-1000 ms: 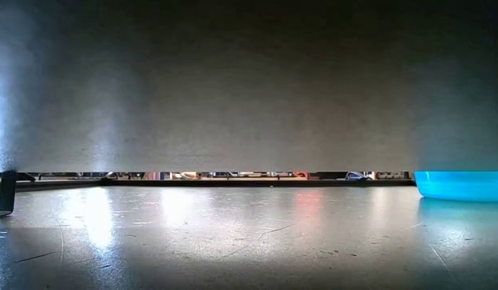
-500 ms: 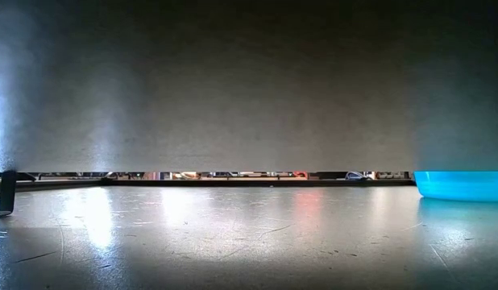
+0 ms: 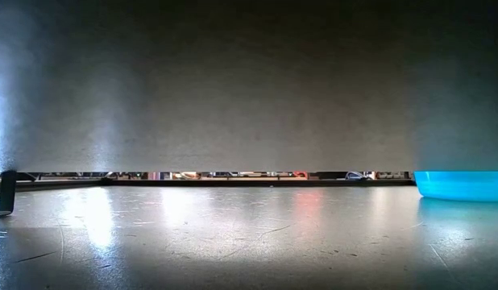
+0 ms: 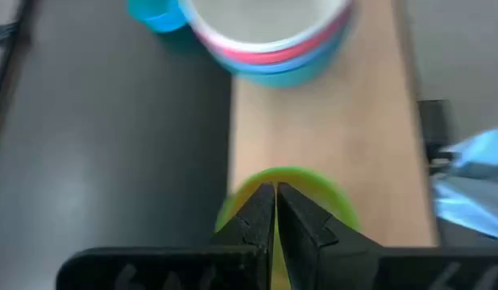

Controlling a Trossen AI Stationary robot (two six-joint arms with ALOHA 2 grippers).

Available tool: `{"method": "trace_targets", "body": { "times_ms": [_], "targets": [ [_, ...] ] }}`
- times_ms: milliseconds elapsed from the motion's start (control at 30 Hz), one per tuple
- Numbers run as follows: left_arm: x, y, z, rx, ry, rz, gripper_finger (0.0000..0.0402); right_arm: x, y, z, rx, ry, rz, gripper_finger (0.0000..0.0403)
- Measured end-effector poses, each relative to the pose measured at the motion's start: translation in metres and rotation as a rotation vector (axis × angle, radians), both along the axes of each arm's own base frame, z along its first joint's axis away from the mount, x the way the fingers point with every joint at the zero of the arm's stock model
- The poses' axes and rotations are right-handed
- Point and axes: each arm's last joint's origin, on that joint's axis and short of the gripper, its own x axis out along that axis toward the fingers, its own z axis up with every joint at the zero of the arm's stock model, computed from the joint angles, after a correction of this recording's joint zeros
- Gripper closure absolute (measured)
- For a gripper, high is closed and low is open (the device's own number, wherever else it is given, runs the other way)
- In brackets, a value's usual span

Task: Place and stack bowls onto a shelf
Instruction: Stack the light blue bowl on top of the light green bowl on the shelf

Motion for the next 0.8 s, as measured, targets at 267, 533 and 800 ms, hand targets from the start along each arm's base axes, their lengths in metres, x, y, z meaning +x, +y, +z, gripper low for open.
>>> {"method": "trace_targets", "body": {
  "times_ms": [267, 533, 800],
  "targets": [
    [0.005, 0.021, 0.006, 0.027, 0.024, 0.076, 0.0402, 0.008, 0.004, 0.005, 0.037, -0.083, 0.030, 0.0394],
    [0.007, 0.036, 0.009, 0.081, 0.007, 0.126, 0.0402, 0.019, 0.013, 0.011, 0.123, -0.193, 0.046, 0.0394],
    [0.001, 0.057, 0.013, 0.148, 0.046, 0.208, 0.0401, 0.024, 0.013, 0.017, 0.208, -0.222, 0.046, 0.0394]
  ]
}}
